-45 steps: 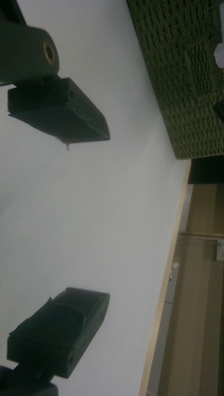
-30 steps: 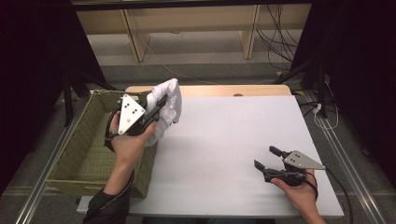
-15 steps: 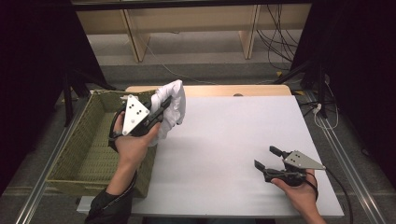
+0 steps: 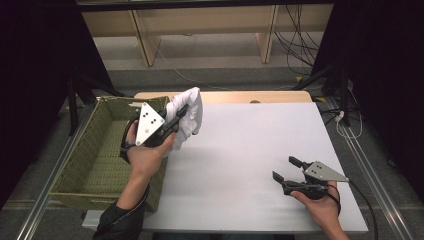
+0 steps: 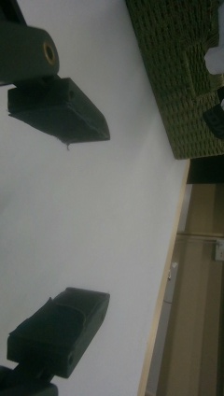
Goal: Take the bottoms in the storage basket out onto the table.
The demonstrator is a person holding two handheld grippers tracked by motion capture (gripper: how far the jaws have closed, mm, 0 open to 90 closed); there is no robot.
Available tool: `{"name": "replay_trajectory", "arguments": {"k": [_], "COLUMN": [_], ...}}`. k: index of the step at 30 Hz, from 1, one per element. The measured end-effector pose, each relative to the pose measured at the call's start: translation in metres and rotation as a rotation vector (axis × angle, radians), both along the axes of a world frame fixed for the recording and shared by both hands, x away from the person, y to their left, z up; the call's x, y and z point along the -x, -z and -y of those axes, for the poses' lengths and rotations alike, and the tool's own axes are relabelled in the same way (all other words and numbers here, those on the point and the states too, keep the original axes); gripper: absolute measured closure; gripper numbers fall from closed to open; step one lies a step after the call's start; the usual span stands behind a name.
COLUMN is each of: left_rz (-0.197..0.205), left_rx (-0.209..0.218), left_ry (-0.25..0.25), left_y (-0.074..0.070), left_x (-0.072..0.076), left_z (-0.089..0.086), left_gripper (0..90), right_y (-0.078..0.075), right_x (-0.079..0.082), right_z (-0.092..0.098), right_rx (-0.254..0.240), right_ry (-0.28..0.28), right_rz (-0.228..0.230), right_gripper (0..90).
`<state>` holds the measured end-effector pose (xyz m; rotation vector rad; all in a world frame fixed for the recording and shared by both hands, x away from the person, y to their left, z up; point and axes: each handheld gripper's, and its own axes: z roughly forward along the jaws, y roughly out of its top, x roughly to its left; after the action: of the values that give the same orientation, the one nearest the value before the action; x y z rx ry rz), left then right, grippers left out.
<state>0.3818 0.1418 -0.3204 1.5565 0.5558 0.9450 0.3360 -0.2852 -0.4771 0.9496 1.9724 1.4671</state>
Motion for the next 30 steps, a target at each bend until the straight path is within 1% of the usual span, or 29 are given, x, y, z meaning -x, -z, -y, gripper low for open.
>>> {"name": "replay_trajectory", "arguments": {"k": [30], "left_rz": [-0.012], "left_rx": [-0.013], "left_ry": [0.045], "left_y": [0.004], "left_x": [0.001], "left_z": [0.014], "left_gripper": [77.7], "right_y": [0.0], "right_x": [0.0], "right_z": [0.0], "right_rx": [-0.005], "right_ry": [0.004], "right_rz": [0.002], "right_gripper": [19.2]}}
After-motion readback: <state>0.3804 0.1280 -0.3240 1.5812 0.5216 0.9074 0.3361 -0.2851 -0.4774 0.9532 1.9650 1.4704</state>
